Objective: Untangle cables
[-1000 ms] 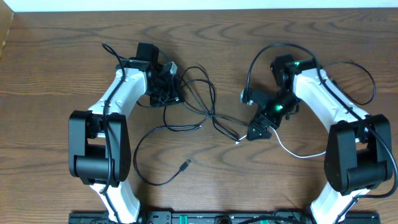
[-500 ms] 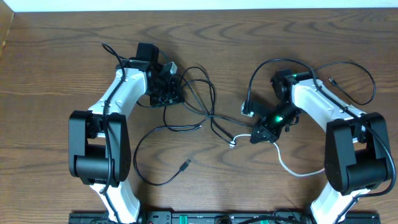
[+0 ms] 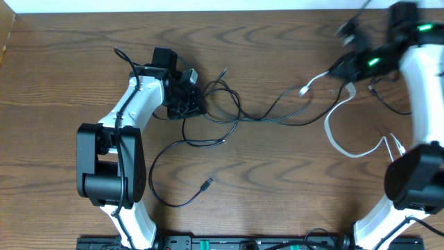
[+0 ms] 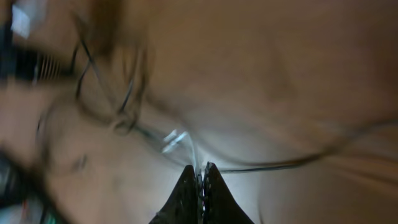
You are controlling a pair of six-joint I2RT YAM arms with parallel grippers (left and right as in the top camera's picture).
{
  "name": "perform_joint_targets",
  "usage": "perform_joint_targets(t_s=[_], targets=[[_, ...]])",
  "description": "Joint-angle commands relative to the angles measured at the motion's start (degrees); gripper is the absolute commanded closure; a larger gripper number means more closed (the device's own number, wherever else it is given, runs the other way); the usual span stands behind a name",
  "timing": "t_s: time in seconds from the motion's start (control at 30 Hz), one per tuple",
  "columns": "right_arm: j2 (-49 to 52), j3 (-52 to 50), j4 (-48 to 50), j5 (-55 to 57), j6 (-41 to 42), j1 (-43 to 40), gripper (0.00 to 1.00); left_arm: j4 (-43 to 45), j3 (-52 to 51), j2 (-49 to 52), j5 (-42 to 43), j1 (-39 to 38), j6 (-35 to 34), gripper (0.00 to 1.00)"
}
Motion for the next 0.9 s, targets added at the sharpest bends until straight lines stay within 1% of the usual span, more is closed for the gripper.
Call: perform_joint_targets(t_s=[0.0,0.03,0.13,0.2,0.23,0.37,0.4,0.47,0.5,0.6,0.63,0.67,0.7,0.73,0.77,0.83,0.87], targets=[[-0.42,6.80,1.79,12.02,17.29,-5.66,0.99,-0.17,1.11,-1.29,0.04,0.04,0.81,0.93],[-0.42,8.20,3.15,17.51,21.20,-7.34,0.99,-0.20,1.11,-1.29,-0.39,0.04,0.79,0.93],[-0.42,10.27,7.43,30.16,28.59,-11.39,0.99,-0.17,1.11,-1.29,-1.31,0.04,0.79,0.93],[-0.42,10.49,10.99,35.32,31.15,-14.32,0.99,-0.22,1.11,-1.29,-2.47,0.04,0.76,0.93],[-0.42,10.49,11.87,35.93,31.26,-15.08,0.99,-0.24,1.11,-1.29,-2.99,0.04,0.76,0.92],[-0.39,10.47,15.72,36.22,31.19,-18.60,0.99,-0.42,1.11,-1.29,-4.70,0.04,0.74,0.93],[-0.39,10.47,15.63,34.38,30.10,-19.08,0.99,-0.35,1.11,-1.29,-4.76,0.04,0.74,0.93],[-0.39,10.38,14.23,29.09,26.14,-19.15,0.99,-0.13,1.11,-1.29,-5.14,0.04,0.72,0.93],[-0.39,10.14,11.63,24.98,23.06,-18.69,0.99,0.13,1.11,-1.29,-5.33,0.04,0.74,0.93],[-0.39,9.53,5.86,21.81,20.83,-17.16,0.98,0.63,1.11,-1.29,-5.31,0.04,0.70,0.93],[-0.39,9.35,3.82,21.07,20.33,-16.48,0.95,0.66,1.11,-1.29,-5.31,0.04,0.55,0.93],[-0.39,9.07,1.64,20.13,19.45,-15.67,0.88,0.66,1.11,-1.29,-5.31,0.04,0.52,0.93],[-0.39,8.90,-1.60,19.21,18.36,-14.45,0.76,0.66,1.11,-1.29,-5.33,0.04,0.52,0.93],[-0.39,8.83,-2.97,19.08,18.05,-13.84,0.71,0.66,1.11,-1.29,-5.33,0.04,0.52,0.93],[-0.39,8.83,-4.98,19.15,17.84,-12.90,0.64,0.66,1.11,-1.29,-5.33,0.04,0.52,0.93],[-0.42,8.85,-7.15,19.15,17.38,-11.69,0.57,0.70,1.11,-1.29,-5.35,0.04,0.52,0.92],[-0.55,8.85,-8.02,19.12,17.44,-11.26,0.55,0.72,1.11,-1.29,-5.35,0.04,0.52,0.93]])
